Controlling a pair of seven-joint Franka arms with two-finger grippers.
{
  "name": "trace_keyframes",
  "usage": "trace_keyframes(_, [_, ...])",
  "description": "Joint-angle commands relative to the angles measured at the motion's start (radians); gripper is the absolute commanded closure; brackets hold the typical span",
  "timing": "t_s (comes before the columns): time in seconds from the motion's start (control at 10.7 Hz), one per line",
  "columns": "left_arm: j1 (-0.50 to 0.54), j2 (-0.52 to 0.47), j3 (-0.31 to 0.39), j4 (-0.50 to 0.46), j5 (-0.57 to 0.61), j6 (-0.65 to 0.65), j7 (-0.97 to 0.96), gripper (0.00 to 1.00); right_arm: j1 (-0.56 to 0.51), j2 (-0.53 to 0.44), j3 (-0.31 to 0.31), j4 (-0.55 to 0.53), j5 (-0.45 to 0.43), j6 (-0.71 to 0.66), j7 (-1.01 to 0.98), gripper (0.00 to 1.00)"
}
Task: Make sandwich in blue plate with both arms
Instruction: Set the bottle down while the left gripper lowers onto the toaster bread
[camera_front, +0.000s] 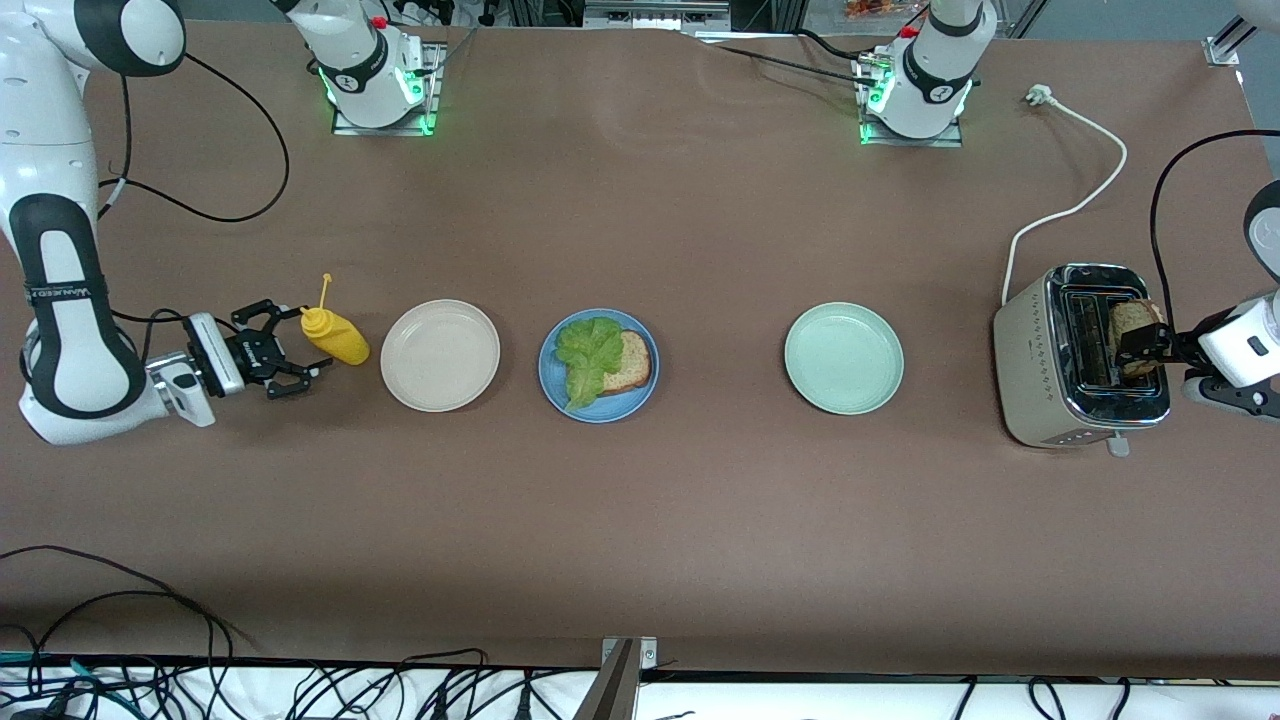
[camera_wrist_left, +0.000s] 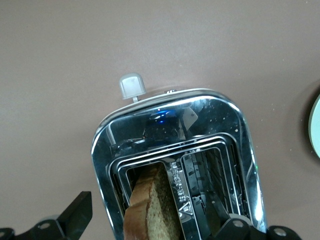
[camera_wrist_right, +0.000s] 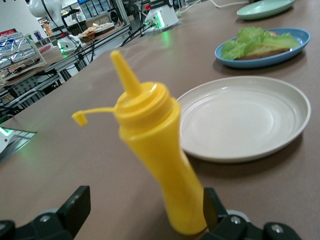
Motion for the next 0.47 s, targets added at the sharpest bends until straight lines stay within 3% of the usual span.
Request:
trace_keyframes(0.0, [-0.001,-0.006,0.014,-0.027,-0.032,0.002,0.051,0.0,-0.008,-0.053,-0.004,0.01,-0.067,-0.014,0.11,0.0])
trace_keyframes(0.37, [0.003,-0.003,0.028,-0.032,-0.032,-0.014,0.132,0.1,0.0,-0.089,0.007,0.157,-0.168,-0.118,0.444,0.0])
